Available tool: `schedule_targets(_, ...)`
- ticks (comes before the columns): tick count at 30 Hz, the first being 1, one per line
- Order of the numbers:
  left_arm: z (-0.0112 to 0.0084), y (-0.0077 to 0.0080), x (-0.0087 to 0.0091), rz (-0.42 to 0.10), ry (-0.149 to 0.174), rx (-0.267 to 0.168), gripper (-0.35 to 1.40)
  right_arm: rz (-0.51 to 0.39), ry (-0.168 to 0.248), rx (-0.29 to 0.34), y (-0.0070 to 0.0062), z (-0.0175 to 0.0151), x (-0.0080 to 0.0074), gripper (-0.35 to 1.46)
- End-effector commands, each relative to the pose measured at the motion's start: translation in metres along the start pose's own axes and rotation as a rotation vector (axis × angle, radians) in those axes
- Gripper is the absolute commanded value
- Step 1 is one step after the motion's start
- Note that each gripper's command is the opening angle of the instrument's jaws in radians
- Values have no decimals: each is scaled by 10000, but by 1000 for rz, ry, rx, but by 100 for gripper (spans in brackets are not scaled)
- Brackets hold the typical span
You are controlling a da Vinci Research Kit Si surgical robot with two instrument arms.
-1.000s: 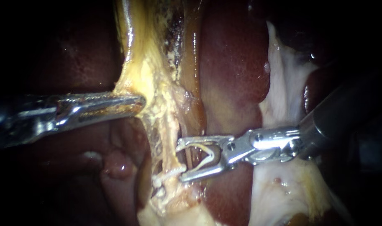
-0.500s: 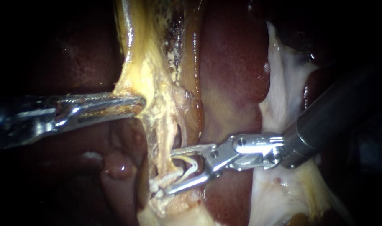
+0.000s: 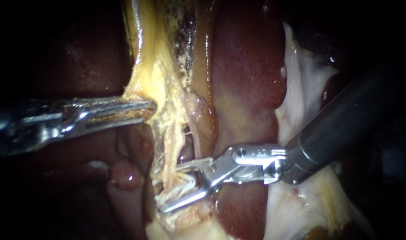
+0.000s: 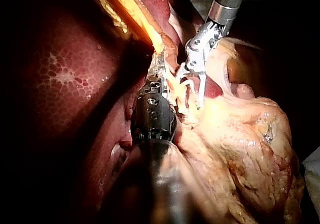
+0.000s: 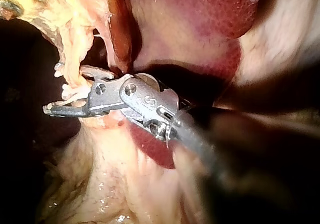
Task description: Clipping second clip left tube
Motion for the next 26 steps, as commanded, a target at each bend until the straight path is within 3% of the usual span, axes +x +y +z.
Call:
schedule_targets(1,1,0,0,0,0,-1,-35,9,-1,5,0,0,0,45)
schedule_targets(6,2,0,0,0,0,-2,-35,20,-1,5,1,0,0,42)
schedule_targets(8,2,0,0,0,0,-2,-35,44,-1,5,0,-1,0,33)
schedule_targets(11,2,0,1,0,0,-2,-35,98,1,8,-1,-8,-1,-29)
schedule_targets(12,2,0,1,0,0,-2,-35,111,5,7,0,-11,0,-35)
schedule_targets(19,3,1,1,0,0,-2,-35,127,0,-1,9,-12,-6,-35)
schedule_targets(26,2,2,1,0,0,-1,-35,126,-9,-4,10,-11,-9,-35)
